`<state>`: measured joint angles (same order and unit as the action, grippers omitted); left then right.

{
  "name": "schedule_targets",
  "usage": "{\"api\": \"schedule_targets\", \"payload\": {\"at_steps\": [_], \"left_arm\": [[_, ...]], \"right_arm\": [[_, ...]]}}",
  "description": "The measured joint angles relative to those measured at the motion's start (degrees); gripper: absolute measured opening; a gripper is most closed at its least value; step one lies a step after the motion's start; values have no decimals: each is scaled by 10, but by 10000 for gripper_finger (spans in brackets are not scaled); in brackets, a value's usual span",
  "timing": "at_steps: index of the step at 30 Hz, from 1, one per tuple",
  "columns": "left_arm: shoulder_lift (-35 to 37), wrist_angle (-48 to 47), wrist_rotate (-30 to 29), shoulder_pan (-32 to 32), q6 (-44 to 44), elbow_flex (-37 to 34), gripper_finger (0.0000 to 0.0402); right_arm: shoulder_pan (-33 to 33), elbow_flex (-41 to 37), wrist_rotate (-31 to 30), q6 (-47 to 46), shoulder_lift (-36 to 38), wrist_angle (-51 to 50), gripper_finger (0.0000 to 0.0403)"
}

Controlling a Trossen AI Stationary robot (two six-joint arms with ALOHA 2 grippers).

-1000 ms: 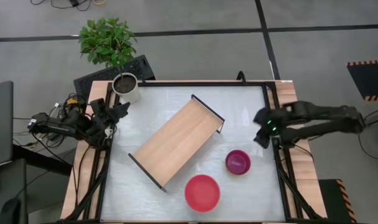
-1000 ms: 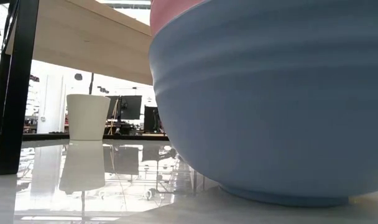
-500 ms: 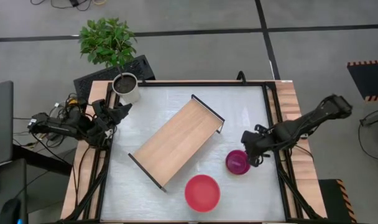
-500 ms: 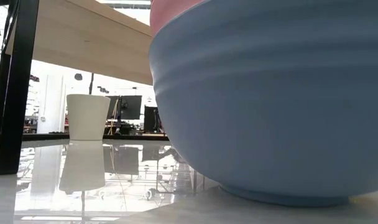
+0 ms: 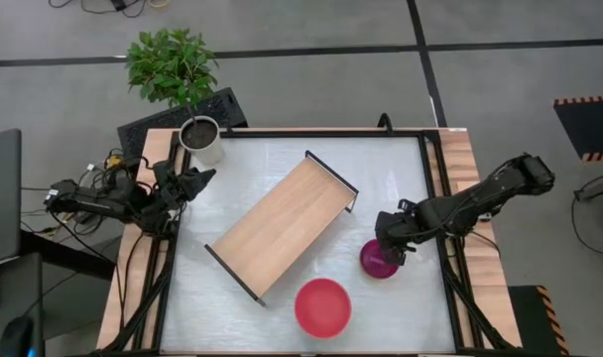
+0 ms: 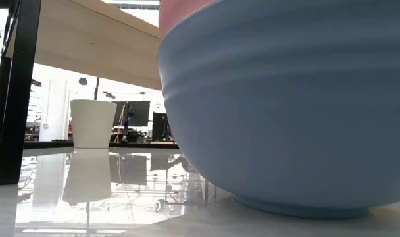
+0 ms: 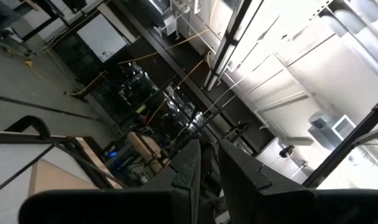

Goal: Place and stack bowls onto a shelf
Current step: Put the violet bowl onto the shelf

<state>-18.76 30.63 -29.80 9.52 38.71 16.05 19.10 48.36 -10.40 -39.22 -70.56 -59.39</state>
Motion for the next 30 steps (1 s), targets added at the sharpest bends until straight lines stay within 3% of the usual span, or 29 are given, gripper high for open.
{"api": "schedule_targets", "payload": {"at_steps": [14,20,30], "left_arm": [[0,-4,6,0,-1,0,43],[0,-4,6,0,-1,0,43],[0,-4,6,0,-8,0,43]], "right_arm": [[-39,-38,73,13,16,75,194],[-39,-47,75,8,17,75,191],[-39,-47,66,18,16,74,119]]}}
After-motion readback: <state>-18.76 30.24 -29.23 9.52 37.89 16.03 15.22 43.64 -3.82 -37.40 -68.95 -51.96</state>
